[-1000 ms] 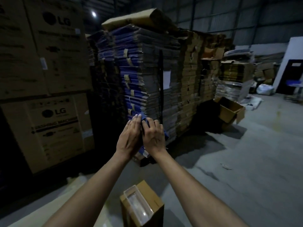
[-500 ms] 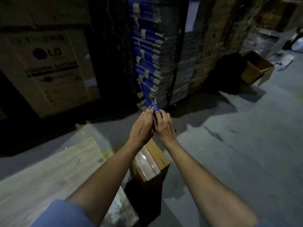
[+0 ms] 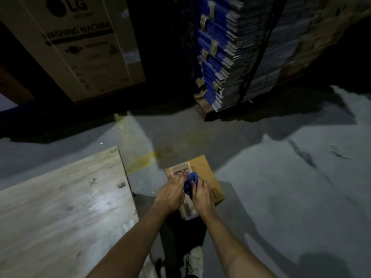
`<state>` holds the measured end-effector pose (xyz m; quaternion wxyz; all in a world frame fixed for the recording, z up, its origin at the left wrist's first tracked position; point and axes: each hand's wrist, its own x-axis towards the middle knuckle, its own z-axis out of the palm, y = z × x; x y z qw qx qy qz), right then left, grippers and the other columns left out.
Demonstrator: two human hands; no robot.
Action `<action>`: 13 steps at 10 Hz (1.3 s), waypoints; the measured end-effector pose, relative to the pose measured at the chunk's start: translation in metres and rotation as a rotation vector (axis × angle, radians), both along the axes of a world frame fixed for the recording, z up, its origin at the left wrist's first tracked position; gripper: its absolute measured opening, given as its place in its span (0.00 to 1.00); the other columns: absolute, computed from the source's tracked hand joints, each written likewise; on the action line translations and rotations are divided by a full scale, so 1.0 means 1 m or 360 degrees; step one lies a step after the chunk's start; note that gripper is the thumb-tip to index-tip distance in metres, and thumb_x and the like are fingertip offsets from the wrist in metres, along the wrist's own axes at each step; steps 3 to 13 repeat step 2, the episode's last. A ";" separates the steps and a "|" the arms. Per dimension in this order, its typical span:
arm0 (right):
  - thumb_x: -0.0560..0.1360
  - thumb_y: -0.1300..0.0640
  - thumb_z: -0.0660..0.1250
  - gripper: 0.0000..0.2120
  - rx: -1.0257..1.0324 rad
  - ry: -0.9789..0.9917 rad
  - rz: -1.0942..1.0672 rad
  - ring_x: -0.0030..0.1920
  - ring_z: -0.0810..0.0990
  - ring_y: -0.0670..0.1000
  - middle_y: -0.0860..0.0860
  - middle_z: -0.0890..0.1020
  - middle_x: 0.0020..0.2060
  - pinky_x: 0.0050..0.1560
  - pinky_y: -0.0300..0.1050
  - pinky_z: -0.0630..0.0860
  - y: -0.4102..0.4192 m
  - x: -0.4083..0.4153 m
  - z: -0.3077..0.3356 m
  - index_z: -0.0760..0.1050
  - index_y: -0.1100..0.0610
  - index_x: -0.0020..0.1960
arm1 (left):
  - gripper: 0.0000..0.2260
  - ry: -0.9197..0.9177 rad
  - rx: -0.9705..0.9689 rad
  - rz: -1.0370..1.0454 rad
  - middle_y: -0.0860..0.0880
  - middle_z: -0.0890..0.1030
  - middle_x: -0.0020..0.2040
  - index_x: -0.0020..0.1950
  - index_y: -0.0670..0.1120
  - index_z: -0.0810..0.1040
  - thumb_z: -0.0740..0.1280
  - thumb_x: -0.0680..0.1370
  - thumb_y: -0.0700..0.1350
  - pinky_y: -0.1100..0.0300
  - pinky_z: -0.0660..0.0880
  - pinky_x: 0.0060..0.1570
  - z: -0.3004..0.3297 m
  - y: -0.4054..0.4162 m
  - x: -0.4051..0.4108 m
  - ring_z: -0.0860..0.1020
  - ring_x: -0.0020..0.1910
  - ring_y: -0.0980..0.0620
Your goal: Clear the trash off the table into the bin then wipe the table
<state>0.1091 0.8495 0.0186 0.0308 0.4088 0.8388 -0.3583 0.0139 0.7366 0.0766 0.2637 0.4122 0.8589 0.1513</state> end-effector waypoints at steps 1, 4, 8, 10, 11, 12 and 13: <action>0.88 0.42 0.56 0.26 -0.0199 -0.0025 -0.0023 0.66 0.80 0.63 0.62 0.78 0.68 0.65 0.53 0.74 0.007 -0.008 -0.017 0.67 0.59 0.78 | 0.33 0.0087 -0.0070 0.0062 0.43 0.62 0.87 0.88 0.49 0.56 0.60 0.83 0.46 0.47 0.59 0.85 -0.035 -0.004 -0.003 0.63 0.85 0.43; 0.84 0.31 0.48 0.39 -0.0184 -0.0062 -0.0006 0.74 0.74 0.62 0.62 0.73 0.75 0.75 0.52 0.68 0.006 -0.003 -0.043 0.63 0.59 0.82 | 0.36 0.0287 -0.0146 0.0087 0.43 0.56 0.89 0.89 0.46 0.55 0.44 0.82 0.57 0.45 0.43 0.88 -0.053 -0.011 0.000 0.54 0.89 0.43; 0.84 0.31 0.48 0.39 -0.0184 -0.0062 -0.0006 0.74 0.74 0.62 0.62 0.73 0.75 0.75 0.52 0.68 0.006 -0.003 -0.043 0.63 0.59 0.82 | 0.36 0.0287 -0.0146 0.0087 0.43 0.56 0.89 0.89 0.46 0.55 0.44 0.82 0.57 0.45 0.43 0.88 -0.053 -0.011 0.000 0.54 0.89 0.43; 0.84 0.31 0.48 0.39 -0.0184 -0.0062 -0.0006 0.74 0.74 0.62 0.62 0.73 0.75 0.75 0.52 0.68 0.006 -0.003 -0.043 0.63 0.59 0.82 | 0.36 0.0287 -0.0146 0.0087 0.43 0.56 0.89 0.89 0.46 0.55 0.44 0.82 0.57 0.45 0.43 0.88 -0.053 -0.011 0.000 0.54 0.89 0.43; 0.84 0.31 0.48 0.39 -0.0184 -0.0062 -0.0006 0.74 0.74 0.62 0.62 0.73 0.75 0.75 0.52 0.68 0.006 -0.003 -0.043 0.63 0.59 0.82 | 0.36 0.0287 -0.0146 0.0087 0.43 0.56 0.89 0.89 0.46 0.55 0.44 0.82 0.57 0.45 0.43 0.88 -0.053 -0.011 0.000 0.54 0.89 0.43; 0.84 0.31 0.48 0.39 -0.0184 -0.0062 -0.0006 0.74 0.74 0.62 0.62 0.73 0.75 0.75 0.52 0.68 0.006 -0.003 -0.043 0.63 0.59 0.82 | 0.36 0.0287 -0.0146 0.0087 0.43 0.56 0.89 0.89 0.46 0.55 0.44 0.82 0.57 0.45 0.43 0.88 -0.053 -0.011 0.000 0.54 0.89 0.43; 0.84 0.31 0.48 0.39 -0.0184 -0.0062 -0.0006 0.74 0.74 0.62 0.62 0.73 0.75 0.75 0.52 0.68 0.006 -0.003 -0.043 0.63 0.59 0.82 | 0.36 0.0287 -0.0146 0.0087 0.43 0.56 0.89 0.89 0.46 0.55 0.44 0.82 0.57 0.45 0.43 0.88 -0.053 -0.011 0.000 0.54 0.89 0.43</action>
